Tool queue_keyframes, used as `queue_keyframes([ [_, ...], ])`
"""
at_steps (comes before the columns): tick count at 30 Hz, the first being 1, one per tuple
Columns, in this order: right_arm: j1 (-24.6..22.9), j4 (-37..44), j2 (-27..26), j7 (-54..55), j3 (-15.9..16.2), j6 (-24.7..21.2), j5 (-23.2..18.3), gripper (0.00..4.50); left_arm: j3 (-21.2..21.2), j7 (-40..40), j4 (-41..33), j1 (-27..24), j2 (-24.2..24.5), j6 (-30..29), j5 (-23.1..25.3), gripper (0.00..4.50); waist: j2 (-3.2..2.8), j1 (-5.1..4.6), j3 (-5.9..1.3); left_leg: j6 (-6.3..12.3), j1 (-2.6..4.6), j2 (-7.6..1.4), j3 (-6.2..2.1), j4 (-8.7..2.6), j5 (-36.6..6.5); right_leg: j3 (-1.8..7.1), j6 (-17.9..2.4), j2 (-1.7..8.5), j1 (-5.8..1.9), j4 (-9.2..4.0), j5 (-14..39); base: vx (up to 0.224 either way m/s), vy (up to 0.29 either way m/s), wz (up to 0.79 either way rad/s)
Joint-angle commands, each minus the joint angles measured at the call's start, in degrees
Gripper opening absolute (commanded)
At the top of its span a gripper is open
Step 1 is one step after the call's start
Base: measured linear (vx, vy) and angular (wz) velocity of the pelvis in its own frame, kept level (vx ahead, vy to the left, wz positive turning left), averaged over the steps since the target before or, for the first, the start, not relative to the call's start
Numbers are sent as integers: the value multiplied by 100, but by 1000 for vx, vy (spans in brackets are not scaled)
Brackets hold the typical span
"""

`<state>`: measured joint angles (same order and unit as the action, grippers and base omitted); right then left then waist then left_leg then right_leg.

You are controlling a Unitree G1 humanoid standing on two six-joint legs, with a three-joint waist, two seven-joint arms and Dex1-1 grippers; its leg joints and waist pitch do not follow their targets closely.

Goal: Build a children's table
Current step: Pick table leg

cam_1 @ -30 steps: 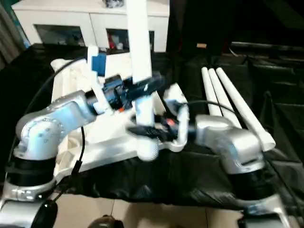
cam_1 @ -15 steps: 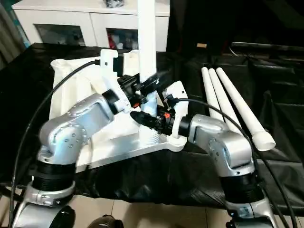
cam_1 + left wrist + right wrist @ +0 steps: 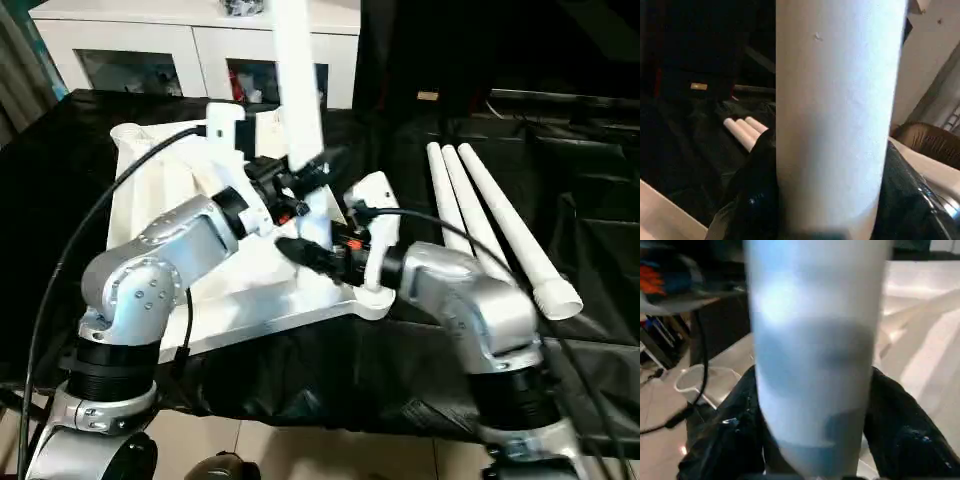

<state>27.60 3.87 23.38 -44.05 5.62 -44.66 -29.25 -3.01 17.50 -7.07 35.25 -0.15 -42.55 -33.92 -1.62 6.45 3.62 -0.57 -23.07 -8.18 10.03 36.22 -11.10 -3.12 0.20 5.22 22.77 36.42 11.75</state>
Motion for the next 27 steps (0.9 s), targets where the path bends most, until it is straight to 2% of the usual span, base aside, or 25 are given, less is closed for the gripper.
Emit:
queue_keyframes([
  [1,91,-148,120,-30,16,-83,131,308,-90,168,-180,23,44,-28,15,188,106,2,-418,82,112,-430,-177,-460,-683,261,-1246,381,-298,-444,701,0,0,0],
  [2,97,-154,158,-86,39,-83,133,310,-106,202,-197,22,66,-44,9,187,91,5,-424,107,112,-435,-181,-457,-609,260,-1247,382,-293,-432,655,0,0,0],
  [6,175,-139,435,-513,227,-304,28,312,-240,384,-252,22,208,-64,35,186,100,13,-426,189,111,-434,-178,-442,-524,257,-1297,381,-299,-419,542,0,0,0],
  [7,181,-137,456,-545,246,-318,23,312,-257,407,-257,22,224,-70,35,186,118,10,-426,198,113,-438,-176,-444,-528,258,-1298,382,-301,-423,558,0,0,0],
  [11,212,-138,588,-759,388,-351,23,312,-452,607,-310,23,389,-87,95,186,121,16,-420,178,120,-444,-176,-447,-586,260,-1304,392,-292,-430,729,0,0,0],
  [23,262,-167,628,-998,505,-358,23,312,-591,897,-275,119,485,-135,14,186,108,12,-428,189,121,-444,-172,-436,-525,256,-1406,388,-294,-410,587,0,0,0],
  [25,246,-171,603,-1005,526,-339,35,285,-594,917,-285,122,461,-154,-17,186,103,13,-429,173,125,-447,-174,-437,-551,255,-1413,391,-295,-410,600,0,0,0],
  [27,222,-162,577,-1030,539,-334,51,278,-581,937,-291,121,425,-189,-78,186,96,14,-433,173,120,-447,-178,-436,-524,256,-1416,389,-301,-401,532,0,0,0],
])
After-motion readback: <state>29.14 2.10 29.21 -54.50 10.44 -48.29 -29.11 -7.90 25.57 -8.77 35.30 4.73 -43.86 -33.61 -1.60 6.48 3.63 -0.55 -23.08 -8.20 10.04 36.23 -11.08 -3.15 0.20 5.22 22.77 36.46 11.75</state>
